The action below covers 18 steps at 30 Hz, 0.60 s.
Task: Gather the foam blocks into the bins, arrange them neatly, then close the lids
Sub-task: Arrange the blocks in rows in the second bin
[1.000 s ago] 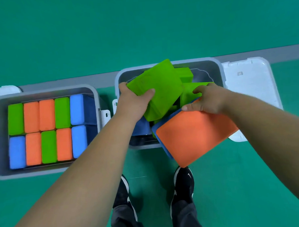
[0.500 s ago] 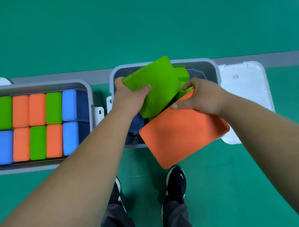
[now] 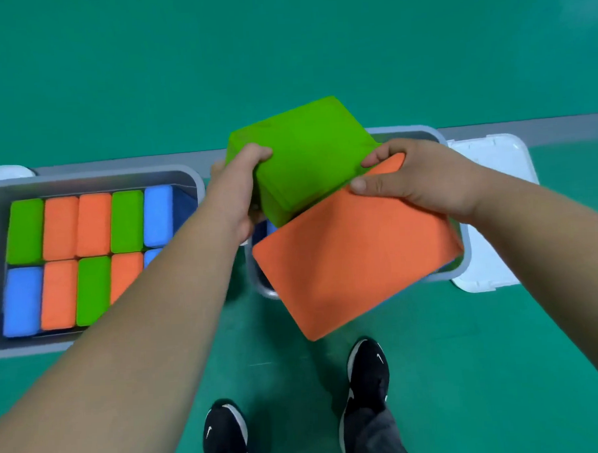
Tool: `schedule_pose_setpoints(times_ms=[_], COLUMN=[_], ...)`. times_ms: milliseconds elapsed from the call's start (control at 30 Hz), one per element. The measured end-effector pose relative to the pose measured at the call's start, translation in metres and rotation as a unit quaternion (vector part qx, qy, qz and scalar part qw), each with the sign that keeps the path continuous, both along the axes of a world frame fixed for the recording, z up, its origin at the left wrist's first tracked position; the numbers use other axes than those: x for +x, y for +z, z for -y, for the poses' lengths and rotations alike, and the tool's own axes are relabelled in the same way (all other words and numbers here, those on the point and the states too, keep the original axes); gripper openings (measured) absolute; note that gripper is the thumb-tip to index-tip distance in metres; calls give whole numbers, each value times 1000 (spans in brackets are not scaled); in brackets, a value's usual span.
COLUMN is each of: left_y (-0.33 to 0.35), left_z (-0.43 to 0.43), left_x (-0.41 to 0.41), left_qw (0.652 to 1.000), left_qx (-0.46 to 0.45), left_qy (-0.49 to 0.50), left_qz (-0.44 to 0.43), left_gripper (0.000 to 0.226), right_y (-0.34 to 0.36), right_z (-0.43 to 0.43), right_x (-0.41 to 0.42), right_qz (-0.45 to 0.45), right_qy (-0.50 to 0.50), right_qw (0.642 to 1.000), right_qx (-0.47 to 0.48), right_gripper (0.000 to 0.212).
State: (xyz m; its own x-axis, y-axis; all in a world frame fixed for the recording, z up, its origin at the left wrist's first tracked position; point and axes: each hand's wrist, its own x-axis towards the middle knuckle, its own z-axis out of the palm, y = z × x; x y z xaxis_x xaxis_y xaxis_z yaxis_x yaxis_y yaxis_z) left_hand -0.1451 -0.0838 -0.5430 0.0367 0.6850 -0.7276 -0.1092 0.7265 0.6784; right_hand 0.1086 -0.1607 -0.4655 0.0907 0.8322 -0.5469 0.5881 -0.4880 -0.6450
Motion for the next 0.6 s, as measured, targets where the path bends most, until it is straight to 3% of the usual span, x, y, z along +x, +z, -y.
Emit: schedule_pose_setpoints(times_ms=[167,333,600], left_y=[5,6,-19], left_z=[-3,3,-13], left_x=[-61,-129,-207], left_qw=[999,998,992], left_qx=[26,2,5], left_qy=[15,25,78], left_qz=[15,65,101], left_gripper=[63,25,47], right_y=[-18,-28,-27], right_z=[17,12,-39], right_x=[-58,-126,-176], right_qz=[-66,-86,-130], right_qy=[-69,-66,-6], right_qw=[995,994,990], right_qx=[13,5,51], right_gripper=[60,64,57])
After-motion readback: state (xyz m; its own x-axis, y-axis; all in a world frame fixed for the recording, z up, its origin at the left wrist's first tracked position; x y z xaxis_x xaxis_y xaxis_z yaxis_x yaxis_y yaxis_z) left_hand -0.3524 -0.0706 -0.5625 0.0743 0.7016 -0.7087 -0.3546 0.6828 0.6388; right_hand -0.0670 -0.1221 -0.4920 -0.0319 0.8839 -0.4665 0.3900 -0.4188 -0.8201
